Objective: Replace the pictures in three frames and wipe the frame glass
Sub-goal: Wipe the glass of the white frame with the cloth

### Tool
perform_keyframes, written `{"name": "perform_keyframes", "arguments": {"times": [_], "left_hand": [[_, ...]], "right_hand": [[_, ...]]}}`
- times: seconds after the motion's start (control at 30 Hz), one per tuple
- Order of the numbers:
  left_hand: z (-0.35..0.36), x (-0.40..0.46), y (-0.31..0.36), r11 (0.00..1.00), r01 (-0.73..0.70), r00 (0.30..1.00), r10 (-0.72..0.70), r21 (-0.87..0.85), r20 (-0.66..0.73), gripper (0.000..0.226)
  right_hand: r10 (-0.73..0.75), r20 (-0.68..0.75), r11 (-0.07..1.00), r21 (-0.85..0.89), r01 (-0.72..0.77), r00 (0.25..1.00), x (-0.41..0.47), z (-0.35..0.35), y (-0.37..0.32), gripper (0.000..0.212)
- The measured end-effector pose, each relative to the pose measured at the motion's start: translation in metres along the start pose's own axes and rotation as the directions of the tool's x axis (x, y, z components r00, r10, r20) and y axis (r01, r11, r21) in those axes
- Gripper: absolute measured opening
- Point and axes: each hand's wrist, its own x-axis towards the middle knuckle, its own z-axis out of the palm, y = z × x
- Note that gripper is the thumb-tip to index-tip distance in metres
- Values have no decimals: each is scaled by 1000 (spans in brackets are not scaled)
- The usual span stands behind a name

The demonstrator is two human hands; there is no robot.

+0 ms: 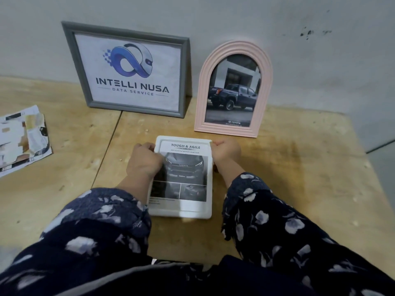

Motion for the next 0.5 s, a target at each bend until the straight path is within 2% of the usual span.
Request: {"name": "perform_keyframes", "arguments": {"times": [0.1, 0.17, 0.27, 0.37, 0.5], "left_hand": [[-2, -7, -4, 937, -9, 1000, 14, -350, 12, 19], [-16, -10, -9, 866, -15, 1000, 19, -501, 3, 16], [-47, -7, -20, 803, -60, 992, -17, -593, -123, 15], [-87, 3, -41, 763, -119, 937, -125, -635, -325, 11], [-146, 13, -84, 757, -92, 864, -263, -646, -431, 23]], "right_hand": [[121, 35, 976, 177, -126, 992, -6, -2, -2, 13], [104, 65, 963, 242, -117, 992, -13, 3, -17, 10], [-30, 136, 954, 300, -12, 990, -28, 19, -55, 7], [-159, 196, 954, 281, 99, 968, -53, 49, -105, 4], [-208, 312, 961, 243, 134, 927, -92, 104, -146, 5]]}}
